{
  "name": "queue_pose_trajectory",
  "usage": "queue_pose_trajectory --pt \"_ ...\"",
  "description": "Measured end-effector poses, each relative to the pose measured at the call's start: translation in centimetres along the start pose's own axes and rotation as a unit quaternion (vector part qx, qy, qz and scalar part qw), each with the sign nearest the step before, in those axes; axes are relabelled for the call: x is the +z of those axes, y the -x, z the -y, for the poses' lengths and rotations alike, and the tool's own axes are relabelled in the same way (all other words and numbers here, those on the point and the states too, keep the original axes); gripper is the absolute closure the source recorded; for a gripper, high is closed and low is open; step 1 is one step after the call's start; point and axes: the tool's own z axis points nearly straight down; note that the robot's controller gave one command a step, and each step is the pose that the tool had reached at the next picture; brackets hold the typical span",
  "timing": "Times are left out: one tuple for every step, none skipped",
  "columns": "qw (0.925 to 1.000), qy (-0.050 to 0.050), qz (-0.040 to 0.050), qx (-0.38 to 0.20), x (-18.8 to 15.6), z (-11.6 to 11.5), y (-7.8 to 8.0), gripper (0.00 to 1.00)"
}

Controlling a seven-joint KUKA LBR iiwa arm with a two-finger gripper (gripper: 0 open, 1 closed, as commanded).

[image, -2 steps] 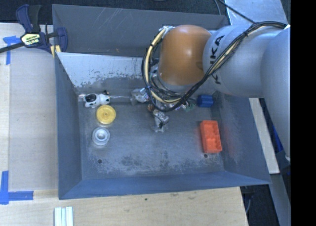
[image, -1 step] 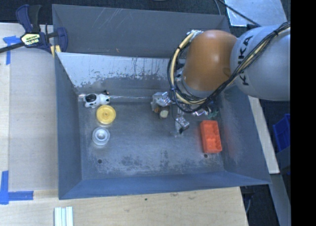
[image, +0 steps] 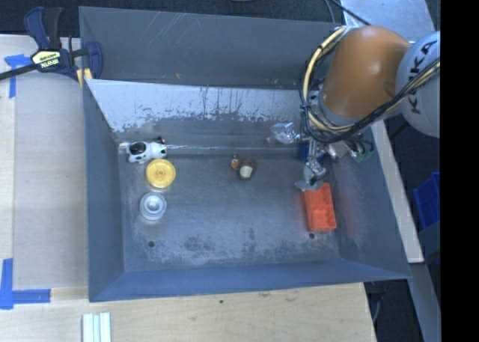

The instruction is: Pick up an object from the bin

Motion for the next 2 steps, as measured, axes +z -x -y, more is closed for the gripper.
queue_pose_trajectory --pt "0.9996 -0.002 0.0006 -0.029 -2.5 3.0 -5.6 0.0" --pt "0.9996 -0.005 0.0055 -0.027 -6.2 2.2 -1.0 0.0"
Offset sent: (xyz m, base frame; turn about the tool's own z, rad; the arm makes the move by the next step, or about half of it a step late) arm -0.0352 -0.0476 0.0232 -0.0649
